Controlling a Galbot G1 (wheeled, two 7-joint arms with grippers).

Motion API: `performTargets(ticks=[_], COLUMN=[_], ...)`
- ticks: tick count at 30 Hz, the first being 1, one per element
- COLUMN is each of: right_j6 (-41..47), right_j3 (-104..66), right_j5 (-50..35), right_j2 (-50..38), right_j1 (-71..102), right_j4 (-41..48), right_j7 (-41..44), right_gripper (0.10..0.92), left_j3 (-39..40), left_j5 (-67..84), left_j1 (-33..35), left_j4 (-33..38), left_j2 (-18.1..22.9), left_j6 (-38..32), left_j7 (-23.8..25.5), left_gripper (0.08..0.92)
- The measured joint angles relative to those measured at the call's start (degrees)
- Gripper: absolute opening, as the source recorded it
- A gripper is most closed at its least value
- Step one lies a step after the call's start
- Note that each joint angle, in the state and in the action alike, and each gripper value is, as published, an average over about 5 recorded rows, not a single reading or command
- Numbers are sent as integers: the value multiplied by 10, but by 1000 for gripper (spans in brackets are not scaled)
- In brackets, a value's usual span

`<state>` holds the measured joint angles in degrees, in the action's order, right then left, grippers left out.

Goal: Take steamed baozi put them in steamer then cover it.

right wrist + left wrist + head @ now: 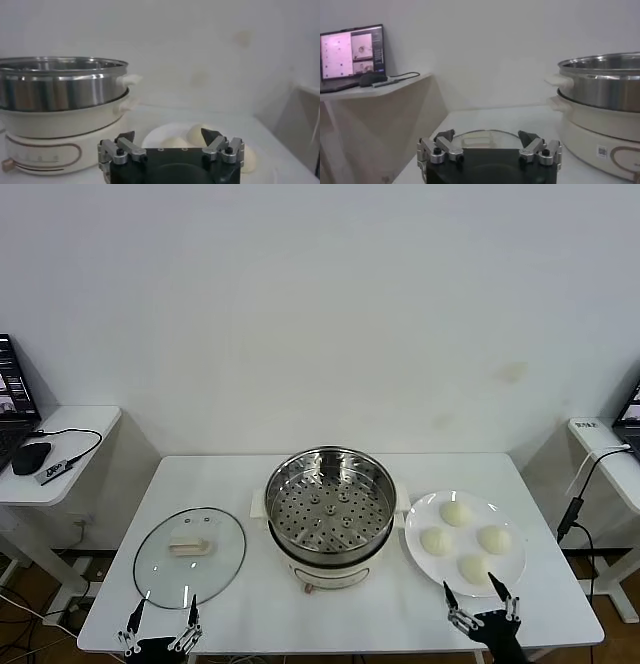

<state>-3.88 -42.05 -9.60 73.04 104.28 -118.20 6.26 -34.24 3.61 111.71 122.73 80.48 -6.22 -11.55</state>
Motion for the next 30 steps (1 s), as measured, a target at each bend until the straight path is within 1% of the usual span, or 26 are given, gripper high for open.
performTargets(ticks=[2, 10, 14, 18, 24, 30], right_j6=[2, 30, 49, 66, 87, 102], right_j3=[-4, -37, -42, -36, 20, 163], right_j5=[14, 137, 192, 231, 250, 232], right_j2=[-5, -79, -135, -202, -312, -394], right_j1=[-5, -67, -109, -159, -262, -429], right_j4=[2, 33, 57, 87, 144, 213], right_j7=[-1, 9, 37, 84, 170, 263], right_gripper=[823, 823, 823, 823, 823, 823], left_j3=[-2, -16, -22, -26, -29, -33], left_j5=[-3, -35, -50, -60, -71, -75], left_j1=[-1, -16, -24, -31, -39, -41], left_j4=[1, 6, 10, 13, 16, 20], left_j2=[-1, -11, -14, -17, -19, -19], left_j6=[4, 22, 26, 30, 34, 35], left_j7=[2, 18, 25, 29, 30, 29], left_gripper=[823, 823, 823, 823, 823, 823])
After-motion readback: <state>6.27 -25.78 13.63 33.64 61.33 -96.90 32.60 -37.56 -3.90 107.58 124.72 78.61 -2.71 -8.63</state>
